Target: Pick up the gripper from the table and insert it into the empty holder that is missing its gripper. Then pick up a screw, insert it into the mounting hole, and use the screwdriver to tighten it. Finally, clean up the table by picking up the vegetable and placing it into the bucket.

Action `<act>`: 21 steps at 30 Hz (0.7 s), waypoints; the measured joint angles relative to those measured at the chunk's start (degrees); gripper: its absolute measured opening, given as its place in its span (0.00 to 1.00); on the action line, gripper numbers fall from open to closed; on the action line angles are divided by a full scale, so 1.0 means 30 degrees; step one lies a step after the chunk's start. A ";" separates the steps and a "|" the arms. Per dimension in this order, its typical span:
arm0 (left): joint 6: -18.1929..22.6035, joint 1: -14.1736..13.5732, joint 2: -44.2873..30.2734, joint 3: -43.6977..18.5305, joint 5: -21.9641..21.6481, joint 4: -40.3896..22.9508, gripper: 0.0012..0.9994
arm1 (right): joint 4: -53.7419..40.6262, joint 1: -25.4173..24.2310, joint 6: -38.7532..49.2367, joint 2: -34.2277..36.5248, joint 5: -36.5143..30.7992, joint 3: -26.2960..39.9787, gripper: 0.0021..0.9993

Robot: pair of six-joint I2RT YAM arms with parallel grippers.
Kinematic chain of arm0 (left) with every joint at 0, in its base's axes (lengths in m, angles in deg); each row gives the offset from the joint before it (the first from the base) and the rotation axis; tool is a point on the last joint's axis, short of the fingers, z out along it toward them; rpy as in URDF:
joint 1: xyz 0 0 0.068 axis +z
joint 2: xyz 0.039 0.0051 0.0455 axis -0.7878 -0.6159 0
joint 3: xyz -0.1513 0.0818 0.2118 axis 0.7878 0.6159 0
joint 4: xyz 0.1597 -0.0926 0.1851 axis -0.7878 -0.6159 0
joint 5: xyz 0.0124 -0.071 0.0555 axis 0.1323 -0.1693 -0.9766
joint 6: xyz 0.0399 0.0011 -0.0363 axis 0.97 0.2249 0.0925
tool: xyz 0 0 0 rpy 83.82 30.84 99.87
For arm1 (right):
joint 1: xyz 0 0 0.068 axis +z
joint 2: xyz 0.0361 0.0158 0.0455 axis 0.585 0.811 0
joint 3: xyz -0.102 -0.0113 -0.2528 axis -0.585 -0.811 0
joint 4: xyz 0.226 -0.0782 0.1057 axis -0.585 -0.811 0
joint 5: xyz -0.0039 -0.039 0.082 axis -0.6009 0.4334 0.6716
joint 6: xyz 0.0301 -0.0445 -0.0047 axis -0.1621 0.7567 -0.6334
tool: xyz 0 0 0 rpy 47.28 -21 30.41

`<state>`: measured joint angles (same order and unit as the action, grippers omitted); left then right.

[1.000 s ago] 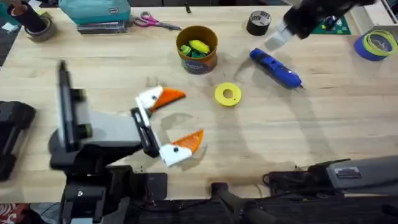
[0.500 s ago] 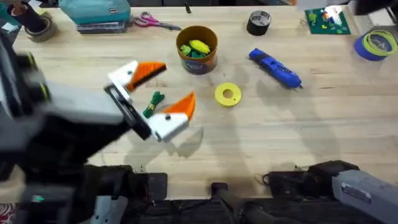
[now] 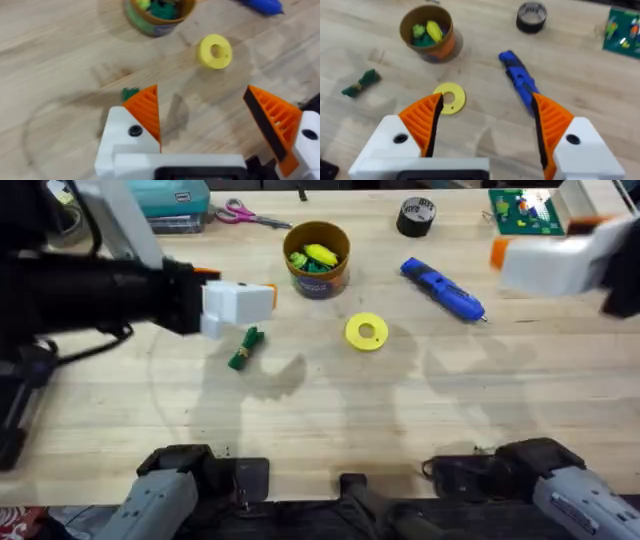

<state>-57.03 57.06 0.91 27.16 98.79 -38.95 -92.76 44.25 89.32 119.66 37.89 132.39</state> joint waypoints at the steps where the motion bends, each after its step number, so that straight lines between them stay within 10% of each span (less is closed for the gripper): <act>1: 0.0118 0.0000 -0.0453 -0.0521 -0.0600 -0.0509 0.99 | 0.0000 0.0000 -0.0106 -0.0183 0.0053 -0.0549 1.00; 15: 0.0344 -0.0212 -0.3066 -0.2754 -0.6381 -0.3268 0.99 | -0.0214 0.0000 -0.0517 -0.0656 0.0182 -0.2076 1.00; 21: -0.1726 -0.2849 -0.4025 -0.2754 -0.9238 -0.4532 0.99 | -0.0219 0.0000 -0.0517 -0.0656 0.0182 -0.2076 1.00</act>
<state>-62.20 48.52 -11.17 18.90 71.08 -52.54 -93.42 44.25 87.77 117.69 38.43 126.16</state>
